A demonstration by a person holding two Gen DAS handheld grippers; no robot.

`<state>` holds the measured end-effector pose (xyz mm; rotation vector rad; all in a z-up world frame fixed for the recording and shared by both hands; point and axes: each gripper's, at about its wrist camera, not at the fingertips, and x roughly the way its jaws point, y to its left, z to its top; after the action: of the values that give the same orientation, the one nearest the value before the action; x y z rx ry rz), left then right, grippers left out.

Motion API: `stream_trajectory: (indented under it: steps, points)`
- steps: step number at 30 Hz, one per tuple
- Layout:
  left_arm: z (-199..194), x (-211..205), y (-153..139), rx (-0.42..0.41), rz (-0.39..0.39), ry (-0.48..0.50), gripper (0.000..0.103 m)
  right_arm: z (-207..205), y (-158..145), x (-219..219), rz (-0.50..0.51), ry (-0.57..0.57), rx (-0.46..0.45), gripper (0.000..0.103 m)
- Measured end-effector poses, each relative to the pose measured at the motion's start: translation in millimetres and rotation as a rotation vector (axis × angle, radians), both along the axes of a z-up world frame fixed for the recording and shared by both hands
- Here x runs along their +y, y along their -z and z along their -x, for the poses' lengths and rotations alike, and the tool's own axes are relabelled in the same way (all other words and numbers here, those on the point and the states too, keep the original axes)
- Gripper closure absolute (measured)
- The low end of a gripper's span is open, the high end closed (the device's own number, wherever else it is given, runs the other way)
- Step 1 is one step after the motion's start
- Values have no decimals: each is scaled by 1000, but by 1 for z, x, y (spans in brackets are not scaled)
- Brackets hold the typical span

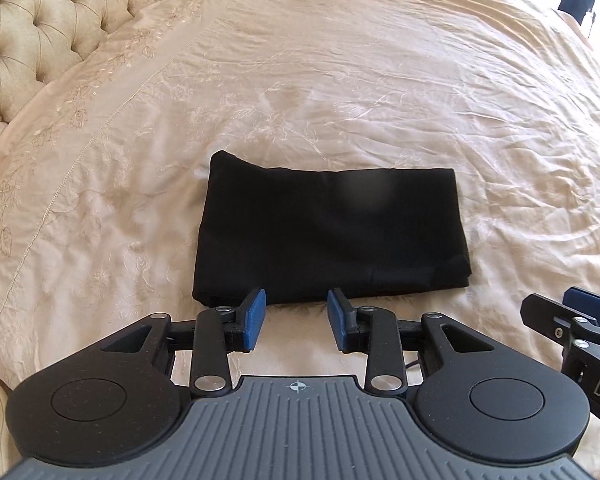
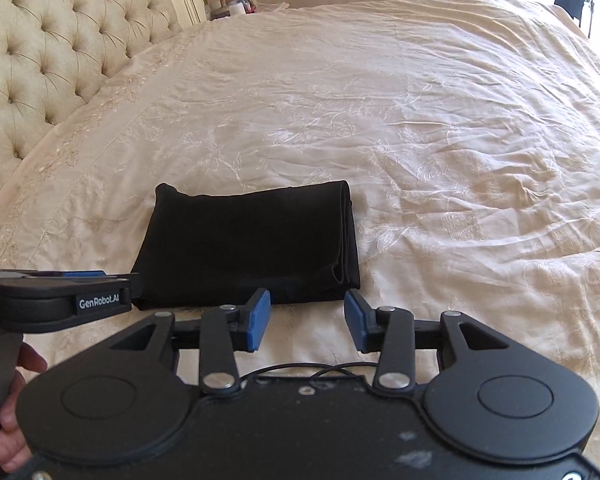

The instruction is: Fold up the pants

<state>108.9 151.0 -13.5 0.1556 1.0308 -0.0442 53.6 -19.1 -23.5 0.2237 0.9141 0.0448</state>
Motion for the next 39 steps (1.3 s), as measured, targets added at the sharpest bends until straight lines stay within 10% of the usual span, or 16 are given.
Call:
stream_trajectory:
  steps: [39]
  points:
    - [55, -9, -12, 16, -31, -27, 69, 45, -19, 10, 39, -1, 16, 45]
